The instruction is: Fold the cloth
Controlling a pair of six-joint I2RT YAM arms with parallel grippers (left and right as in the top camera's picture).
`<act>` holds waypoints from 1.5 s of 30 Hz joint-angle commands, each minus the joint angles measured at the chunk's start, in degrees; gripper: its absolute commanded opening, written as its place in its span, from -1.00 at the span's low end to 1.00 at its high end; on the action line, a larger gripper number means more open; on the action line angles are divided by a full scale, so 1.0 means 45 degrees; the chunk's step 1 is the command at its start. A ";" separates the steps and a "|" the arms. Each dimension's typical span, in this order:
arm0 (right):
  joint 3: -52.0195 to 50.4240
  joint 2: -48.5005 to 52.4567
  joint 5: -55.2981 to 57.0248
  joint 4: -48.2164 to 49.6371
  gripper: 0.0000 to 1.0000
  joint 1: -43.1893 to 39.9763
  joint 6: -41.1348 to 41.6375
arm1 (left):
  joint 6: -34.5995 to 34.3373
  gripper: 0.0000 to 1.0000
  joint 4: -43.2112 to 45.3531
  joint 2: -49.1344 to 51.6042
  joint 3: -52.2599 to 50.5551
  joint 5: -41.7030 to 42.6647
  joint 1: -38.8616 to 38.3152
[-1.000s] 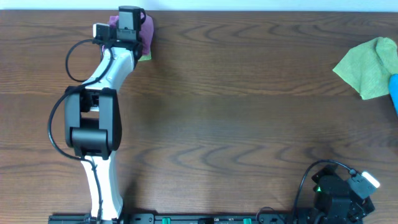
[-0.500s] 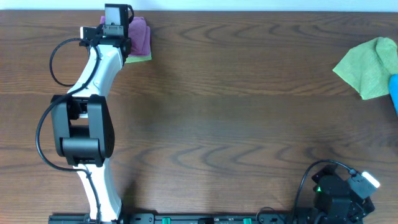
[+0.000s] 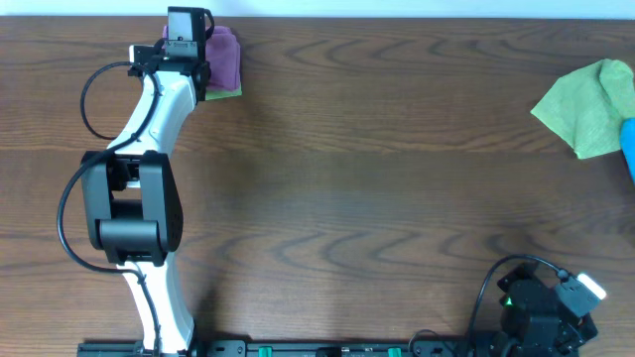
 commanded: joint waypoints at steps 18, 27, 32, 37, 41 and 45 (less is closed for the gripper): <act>-0.0058 -0.0102 0.0175 -0.0039 0.98 -0.0083 0.0136 | 1.3386 0.91 -0.8087 -0.7295 -0.0423 -0.2482 -0.1763; -0.0058 -0.0102 0.0175 -0.0039 0.99 -0.0083 0.0136 | 1.5008 0.90 -0.5799 -1.3746 -0.8932 -0.3730 -0.2341; -0.0058 -0.0102 0.0175 -0.0039 0.99 -0.0083 0.0136 | 1.5018 0.96 -0.5367 -1.7588 -1.2730 -0.0675 -0.2336; -0.0058 -0.0102 0.0175 -0.0039 0.98 -0.0083 0.0131 | 1.5766 0.96 -0.5561 -2.0667 -1.5057 0.0248 -0.2278; -0.0058 -0.0102 0.0170 -0.0039 0.99 -0.0083 0.0136 | 1.5766 0.96 -0.6042 -2.2828 -1.6684 0.1175 -0.1399; -0.0058 -0.0102 0.0170 -0.0039 0.99 -0.0083 0.0131 | 1.5761 0.96 -0.6708 -2.4256 -1.7354 0.1734 -0.0962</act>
